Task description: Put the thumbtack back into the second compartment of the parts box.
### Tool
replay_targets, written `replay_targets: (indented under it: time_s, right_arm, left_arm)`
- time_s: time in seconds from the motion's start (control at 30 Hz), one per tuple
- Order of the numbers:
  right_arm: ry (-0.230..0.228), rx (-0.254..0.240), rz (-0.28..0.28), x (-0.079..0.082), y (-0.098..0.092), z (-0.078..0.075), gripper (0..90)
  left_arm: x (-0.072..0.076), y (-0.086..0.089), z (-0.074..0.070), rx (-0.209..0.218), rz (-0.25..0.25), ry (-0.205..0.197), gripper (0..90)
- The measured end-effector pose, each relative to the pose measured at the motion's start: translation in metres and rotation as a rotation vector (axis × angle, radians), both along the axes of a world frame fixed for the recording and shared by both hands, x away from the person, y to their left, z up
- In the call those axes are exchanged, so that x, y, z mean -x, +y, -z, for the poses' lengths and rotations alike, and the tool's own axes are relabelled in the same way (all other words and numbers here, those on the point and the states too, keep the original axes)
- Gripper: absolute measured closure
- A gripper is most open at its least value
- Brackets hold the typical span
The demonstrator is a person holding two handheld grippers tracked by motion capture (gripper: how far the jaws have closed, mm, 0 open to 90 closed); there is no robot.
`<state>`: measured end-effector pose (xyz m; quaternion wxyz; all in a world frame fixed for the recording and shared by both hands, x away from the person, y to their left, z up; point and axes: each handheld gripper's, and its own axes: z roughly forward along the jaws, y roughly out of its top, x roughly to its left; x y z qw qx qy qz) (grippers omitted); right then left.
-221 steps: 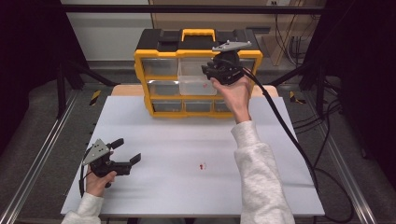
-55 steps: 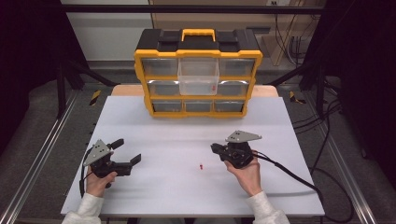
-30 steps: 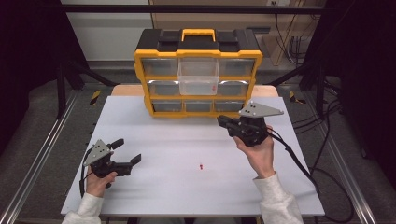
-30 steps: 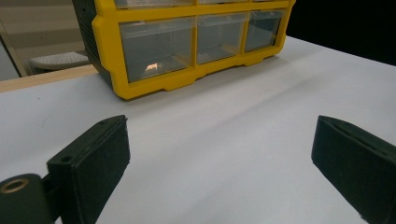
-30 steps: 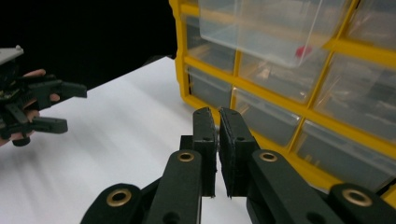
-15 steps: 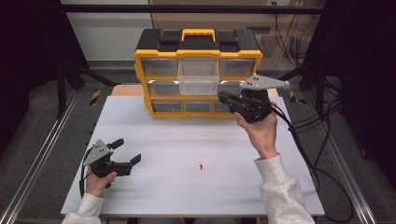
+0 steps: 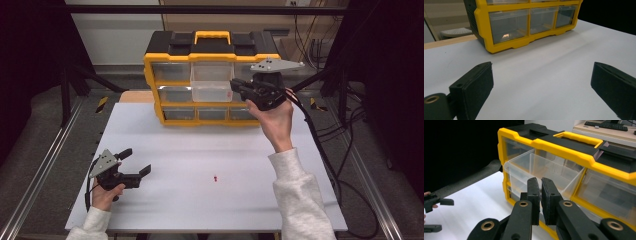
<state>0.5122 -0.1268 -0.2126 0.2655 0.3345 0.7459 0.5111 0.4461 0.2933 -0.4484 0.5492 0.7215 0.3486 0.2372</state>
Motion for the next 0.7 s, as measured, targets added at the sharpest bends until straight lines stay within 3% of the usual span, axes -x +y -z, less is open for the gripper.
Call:
replay_targets:
  time_s: [0.27,0.7]
  right_arm:
    - [0.005,0.004,0.016,-0.023,0.013,-0.005,85.6]
    - [0.037,0.008,0.053,-0.056,0.025,0.005,85.5]
  left_arm:
    - [0.000,0.000,0.000,-0.004,0.003,-0.001,4.1]
    - [-0.001,0.000,0.000,-0.001,0.002,-0.001,4.0]
